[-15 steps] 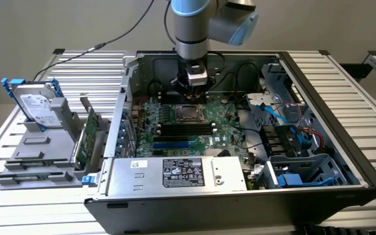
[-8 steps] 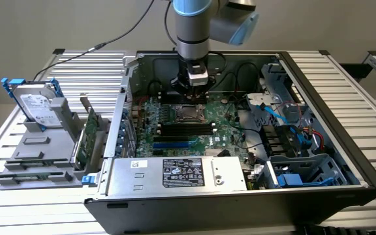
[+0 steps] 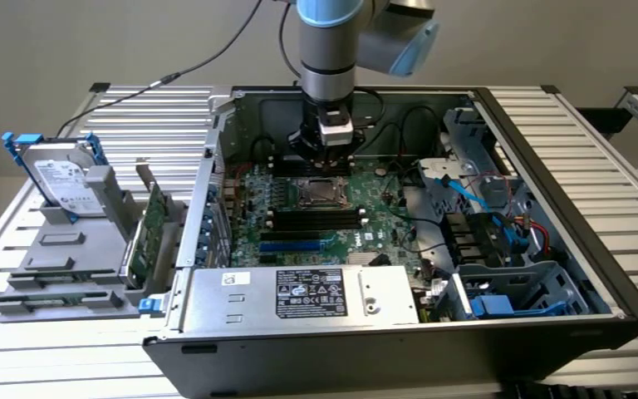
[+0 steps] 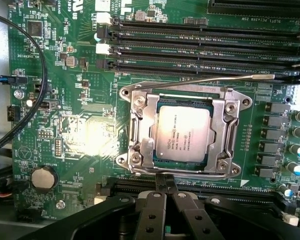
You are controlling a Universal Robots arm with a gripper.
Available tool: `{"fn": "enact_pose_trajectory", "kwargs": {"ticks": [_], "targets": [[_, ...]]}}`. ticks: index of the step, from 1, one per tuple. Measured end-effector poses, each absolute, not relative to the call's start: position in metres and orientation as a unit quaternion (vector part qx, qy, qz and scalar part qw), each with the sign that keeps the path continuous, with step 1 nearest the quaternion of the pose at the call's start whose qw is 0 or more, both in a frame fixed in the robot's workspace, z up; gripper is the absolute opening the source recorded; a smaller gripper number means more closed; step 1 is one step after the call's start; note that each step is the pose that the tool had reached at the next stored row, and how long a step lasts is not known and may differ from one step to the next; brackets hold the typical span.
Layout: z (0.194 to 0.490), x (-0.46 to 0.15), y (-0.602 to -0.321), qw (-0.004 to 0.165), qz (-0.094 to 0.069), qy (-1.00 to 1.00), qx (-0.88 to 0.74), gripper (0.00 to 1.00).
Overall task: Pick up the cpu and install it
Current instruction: 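Install the first cpu locking lever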
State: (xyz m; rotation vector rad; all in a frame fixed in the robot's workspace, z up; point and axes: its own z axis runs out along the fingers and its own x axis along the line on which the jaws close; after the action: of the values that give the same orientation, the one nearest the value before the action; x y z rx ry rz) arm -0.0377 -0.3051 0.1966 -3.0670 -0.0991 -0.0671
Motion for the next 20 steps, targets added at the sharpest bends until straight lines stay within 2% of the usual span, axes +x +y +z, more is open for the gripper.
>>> {"fn": "enact_pose_trajectory", "kwargs": {"ticks": [20], "targets": [[0.2011,-0.0344,-0.3050,0.036,-0.021,-0.033,-0.999,0.11]]}}
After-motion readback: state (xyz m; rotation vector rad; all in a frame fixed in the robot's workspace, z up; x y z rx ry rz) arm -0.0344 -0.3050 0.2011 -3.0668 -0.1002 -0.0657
